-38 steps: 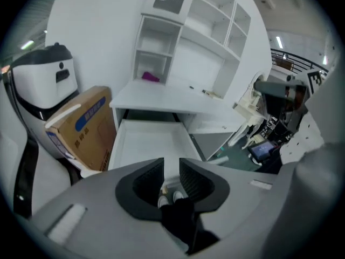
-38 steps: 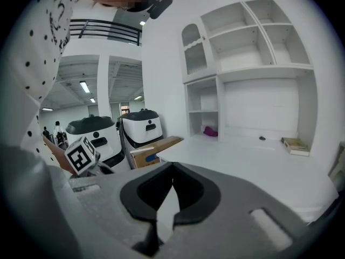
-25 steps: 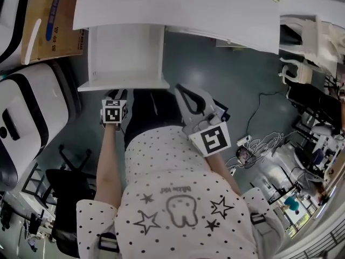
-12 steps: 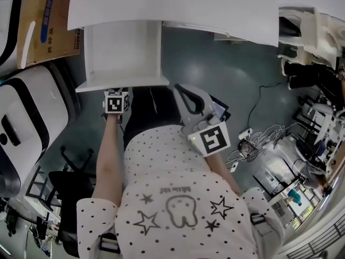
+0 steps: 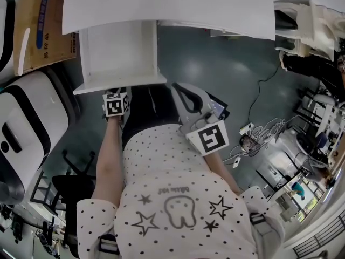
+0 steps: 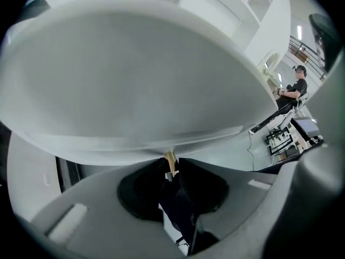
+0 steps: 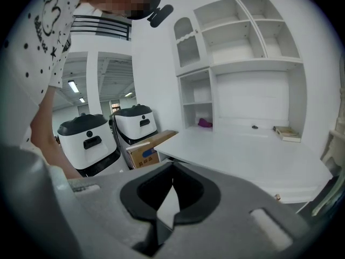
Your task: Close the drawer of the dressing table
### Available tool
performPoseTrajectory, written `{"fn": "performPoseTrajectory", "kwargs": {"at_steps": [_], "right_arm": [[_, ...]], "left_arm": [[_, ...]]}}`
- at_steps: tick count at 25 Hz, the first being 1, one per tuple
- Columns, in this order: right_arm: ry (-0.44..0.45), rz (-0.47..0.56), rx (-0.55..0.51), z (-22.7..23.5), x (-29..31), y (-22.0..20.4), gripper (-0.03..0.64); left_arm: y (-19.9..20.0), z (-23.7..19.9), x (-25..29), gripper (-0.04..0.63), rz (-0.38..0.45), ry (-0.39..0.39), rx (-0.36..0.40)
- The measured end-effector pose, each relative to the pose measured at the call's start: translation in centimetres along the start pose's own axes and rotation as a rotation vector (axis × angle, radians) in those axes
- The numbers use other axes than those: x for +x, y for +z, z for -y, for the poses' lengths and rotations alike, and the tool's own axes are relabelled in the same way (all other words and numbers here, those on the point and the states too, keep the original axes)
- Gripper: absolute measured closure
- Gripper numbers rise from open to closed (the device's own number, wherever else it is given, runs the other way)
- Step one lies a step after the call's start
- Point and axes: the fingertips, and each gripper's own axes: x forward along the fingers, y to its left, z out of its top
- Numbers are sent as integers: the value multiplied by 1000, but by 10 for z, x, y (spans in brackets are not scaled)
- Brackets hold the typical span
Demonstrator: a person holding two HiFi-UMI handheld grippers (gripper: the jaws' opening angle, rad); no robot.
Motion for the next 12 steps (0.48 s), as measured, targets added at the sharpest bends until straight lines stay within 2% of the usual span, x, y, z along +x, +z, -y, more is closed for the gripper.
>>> {"fn": "performPoseTrajectory", "kwargs": {"at_steps": [12], "right_arm": [[21, -14, -7, -3, 7, 0, 620]], "left_arm": [[28, -4, 9, 517, 48, -2, -16]]}}
